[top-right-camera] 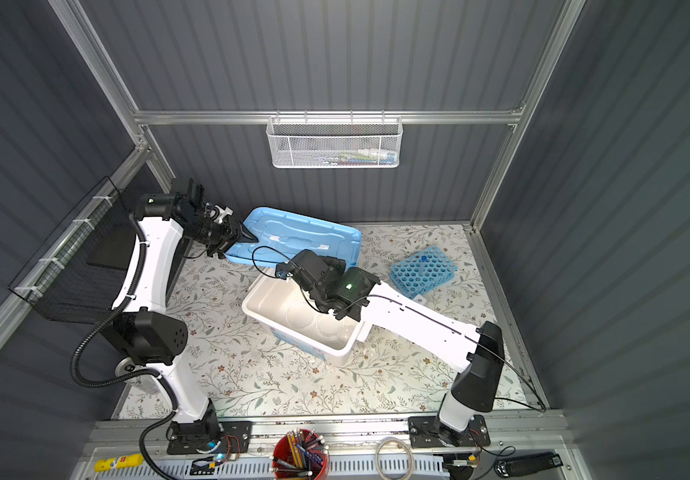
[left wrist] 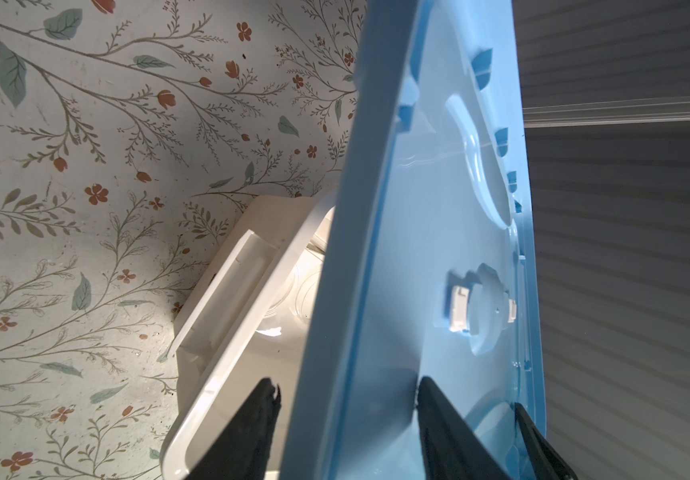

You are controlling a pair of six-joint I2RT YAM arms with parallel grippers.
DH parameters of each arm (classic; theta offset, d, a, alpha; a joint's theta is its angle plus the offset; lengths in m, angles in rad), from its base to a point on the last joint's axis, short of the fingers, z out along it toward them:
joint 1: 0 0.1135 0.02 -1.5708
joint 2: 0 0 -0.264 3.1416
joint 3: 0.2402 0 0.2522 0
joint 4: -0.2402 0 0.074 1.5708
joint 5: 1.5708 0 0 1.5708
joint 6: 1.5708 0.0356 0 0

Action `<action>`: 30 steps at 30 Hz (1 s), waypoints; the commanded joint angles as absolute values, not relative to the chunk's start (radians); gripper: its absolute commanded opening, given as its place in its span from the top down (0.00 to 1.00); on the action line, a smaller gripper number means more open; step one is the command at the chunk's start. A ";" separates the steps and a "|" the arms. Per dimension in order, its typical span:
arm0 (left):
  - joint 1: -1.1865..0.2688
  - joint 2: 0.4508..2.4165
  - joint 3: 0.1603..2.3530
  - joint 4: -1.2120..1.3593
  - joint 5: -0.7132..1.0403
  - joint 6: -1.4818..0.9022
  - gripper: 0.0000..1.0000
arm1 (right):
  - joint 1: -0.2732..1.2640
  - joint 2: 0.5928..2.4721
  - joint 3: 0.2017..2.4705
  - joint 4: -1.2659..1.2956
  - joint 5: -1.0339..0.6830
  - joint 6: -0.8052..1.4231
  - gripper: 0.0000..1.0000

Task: Organize the chemistry lab equipment
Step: 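Release the lid with the left gripper while the right raises it upright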

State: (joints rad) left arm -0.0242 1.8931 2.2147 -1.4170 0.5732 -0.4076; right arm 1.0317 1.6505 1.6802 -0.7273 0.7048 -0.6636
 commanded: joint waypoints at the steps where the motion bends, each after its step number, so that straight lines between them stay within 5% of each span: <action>1: -0.017 1.850 2.228 -1.415 0.646 -0.423 0.91 | 1.012 1.619 1.690 -0.664 0.721 -0.605 0.87; 5: -0.017 1.847 2.242 -1.383 0.652 -0.439 0.77 | 0.999 1.611 1.731 -0.713 0.684 -0.591 0.94; 10: -0.017 1.836 2.255 -1.300 0.672 -0.460 0.43 | 0.981 1.609 1.847 -0.880 0.554 -0.499 0.99; 17: -0.015 1.834 2.267 -1.063 0.713 -0.542 0.19 | 0.976 1.610 1.943 -1.008 0.469 -0.465 1.00; 23: 0.011 1.838 2.263 -0.896 0.708 -0.581 0.13 | 0.945 1.584 1.973 -1.040 0.411 -0.431 1.00; 24: 0.020 1.838 2.263 -0.879 0.709 -0.586 0.01 | 0.934 1.577 1.976 -1.038 0.401 -0.424 1.00; 30: 0.084 1.833 2.269 -0.855 0.719 -0.564 0.00 | 0.848 1.556 2.095 -1.096 0.245 -0.350 1.00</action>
State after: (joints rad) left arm 0.0589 1.8477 2.2505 -0.8917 0.7010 -0.5735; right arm 0.8818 1.5940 2.0132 -1.0882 0.3428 -0.4225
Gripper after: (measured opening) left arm 0.997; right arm 0.186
